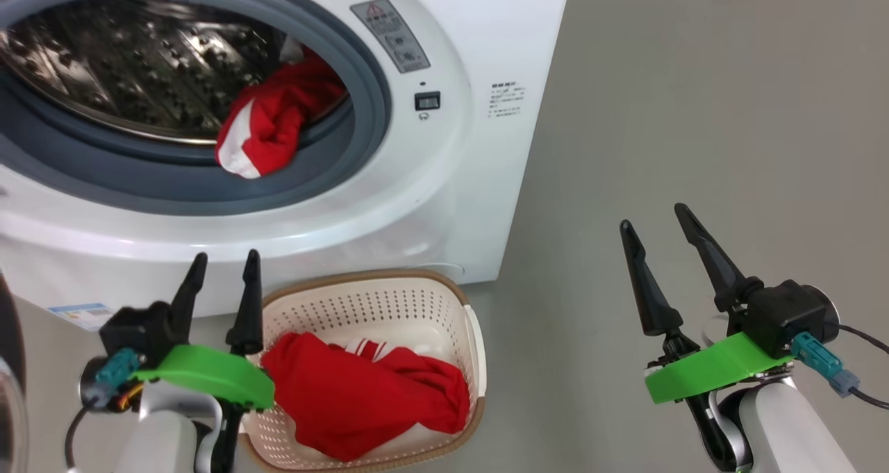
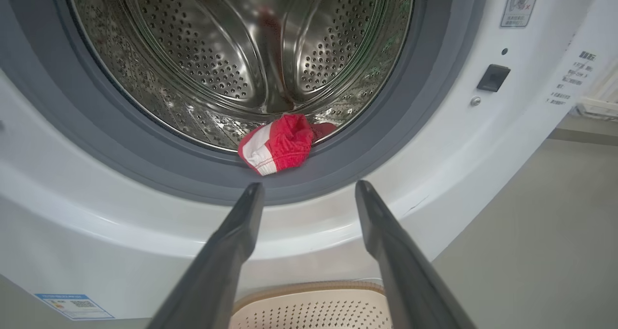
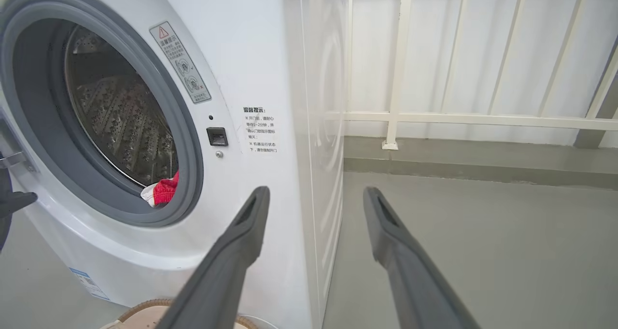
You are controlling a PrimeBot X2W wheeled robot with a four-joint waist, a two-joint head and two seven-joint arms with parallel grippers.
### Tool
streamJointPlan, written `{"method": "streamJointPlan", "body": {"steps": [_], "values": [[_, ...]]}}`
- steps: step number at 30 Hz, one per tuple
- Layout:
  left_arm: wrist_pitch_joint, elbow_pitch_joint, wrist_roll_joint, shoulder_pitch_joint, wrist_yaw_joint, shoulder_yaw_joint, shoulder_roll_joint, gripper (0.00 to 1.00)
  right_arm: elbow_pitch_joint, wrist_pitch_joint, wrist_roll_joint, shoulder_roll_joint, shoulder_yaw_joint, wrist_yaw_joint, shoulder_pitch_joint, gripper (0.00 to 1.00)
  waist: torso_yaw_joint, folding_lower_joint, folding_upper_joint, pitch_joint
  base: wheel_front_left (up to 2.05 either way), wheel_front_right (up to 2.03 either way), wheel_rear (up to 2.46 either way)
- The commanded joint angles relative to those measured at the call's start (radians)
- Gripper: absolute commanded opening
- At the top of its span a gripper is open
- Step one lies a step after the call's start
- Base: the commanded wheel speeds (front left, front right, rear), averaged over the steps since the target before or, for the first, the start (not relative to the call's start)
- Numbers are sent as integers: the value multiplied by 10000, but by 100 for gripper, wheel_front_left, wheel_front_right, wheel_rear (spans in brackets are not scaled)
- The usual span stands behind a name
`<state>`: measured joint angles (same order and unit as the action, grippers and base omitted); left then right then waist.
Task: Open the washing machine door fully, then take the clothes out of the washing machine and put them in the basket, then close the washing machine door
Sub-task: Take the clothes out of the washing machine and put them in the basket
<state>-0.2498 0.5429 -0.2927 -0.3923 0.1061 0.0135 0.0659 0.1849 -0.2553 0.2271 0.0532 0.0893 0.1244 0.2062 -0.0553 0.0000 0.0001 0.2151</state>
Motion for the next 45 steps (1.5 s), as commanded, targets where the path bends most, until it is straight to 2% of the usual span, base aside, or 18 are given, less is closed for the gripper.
{"method": "streamJointPlan", "body": {"steps": [1, 17, 25, 45], "values": [[-119, -359, 121, 146, -23, -353, 235, 100, -230, -65, -35, -30, 197, 63, -113, 100, 96, 0, -1, -209, 0, 0, 0], [-120, -2984, 506, 1923, -240, -1115, 59, 100, -611, -65, -33, 74, 179, 63, -798, 100, 96, 0, -1, -1078, 0, 0, 0], [-120, -3260, 657, 2622, -140, -1164, 84, 100, -754, -65, 3, 248, 133, 63, -1287, 100, 96, 0, -1, -1499, 0, 0, 0], [-120, -3466, 625, 3459, -390, -871, -58, 100, -951, -65, 94, 441, 382, 63, -1746, 100, 89, 0, -1, -1959, 0, 0, 0]]}}
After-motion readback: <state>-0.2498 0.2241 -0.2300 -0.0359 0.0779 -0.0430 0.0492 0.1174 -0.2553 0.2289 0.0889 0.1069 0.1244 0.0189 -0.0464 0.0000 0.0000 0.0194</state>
